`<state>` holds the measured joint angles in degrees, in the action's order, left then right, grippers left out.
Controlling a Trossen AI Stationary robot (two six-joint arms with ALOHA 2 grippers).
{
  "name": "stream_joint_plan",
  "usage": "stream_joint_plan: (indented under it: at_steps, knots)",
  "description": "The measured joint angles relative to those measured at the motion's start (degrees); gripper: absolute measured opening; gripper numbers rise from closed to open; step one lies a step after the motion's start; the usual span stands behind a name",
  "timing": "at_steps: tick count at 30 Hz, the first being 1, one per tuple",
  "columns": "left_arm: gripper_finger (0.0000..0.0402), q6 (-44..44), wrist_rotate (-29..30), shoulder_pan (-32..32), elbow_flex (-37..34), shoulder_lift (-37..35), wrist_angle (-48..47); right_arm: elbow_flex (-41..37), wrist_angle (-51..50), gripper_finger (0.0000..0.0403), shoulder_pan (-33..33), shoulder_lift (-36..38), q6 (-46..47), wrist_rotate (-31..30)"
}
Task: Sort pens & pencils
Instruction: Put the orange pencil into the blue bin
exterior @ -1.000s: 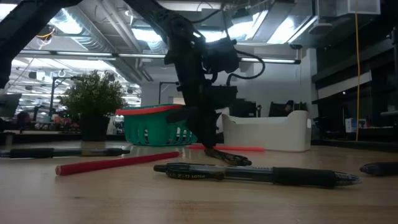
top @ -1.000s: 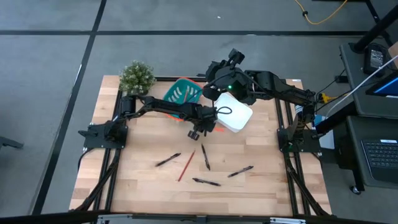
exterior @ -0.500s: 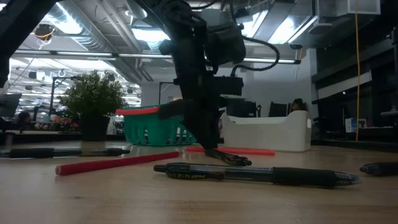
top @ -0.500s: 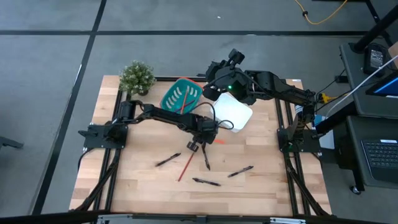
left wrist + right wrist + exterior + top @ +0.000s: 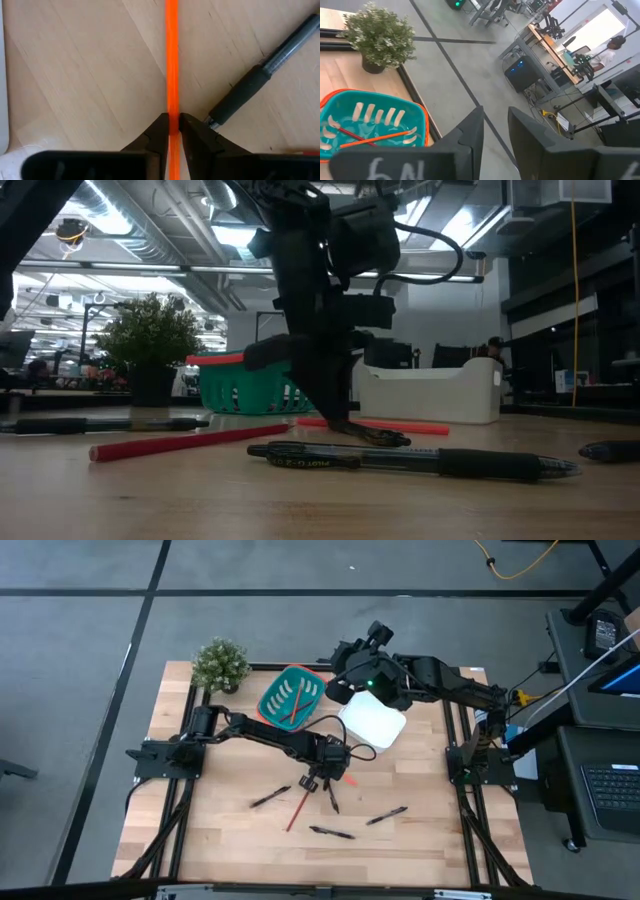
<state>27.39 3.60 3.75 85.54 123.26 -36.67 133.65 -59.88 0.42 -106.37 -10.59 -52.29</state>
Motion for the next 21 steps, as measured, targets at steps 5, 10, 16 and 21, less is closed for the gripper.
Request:
stream_joint_plan:
  at_steps: [5, 10, 16, 21]
  knots:
    - [0.0013, -0.01, 0.02, -0.09, 0.0, -0.04, 0.04, 0.0, 0.02, 0.009, 0.71, 0.0, -0.06, -0.02]
    - [0.001, -0.27, 0.3, -0.09, 0.02, -0.07, 0.09, 0.02, 0.02, 0.009, 0.6, 0.0, -0.06, -0.04]
    - [0.0011, -0.32, 1.35, 0.04, -0.03, -0.04, 0.15, 0.01, 0.02, 0.009, 0.65, 0.0, -0.02, -0.04]
    - [0.0006, -0.49, 1.67, 0.07, -0.03, -0.04, 0.23, 0.0, 0.02, 0.009, 0.65, 0.0, 0.0, -0.04]
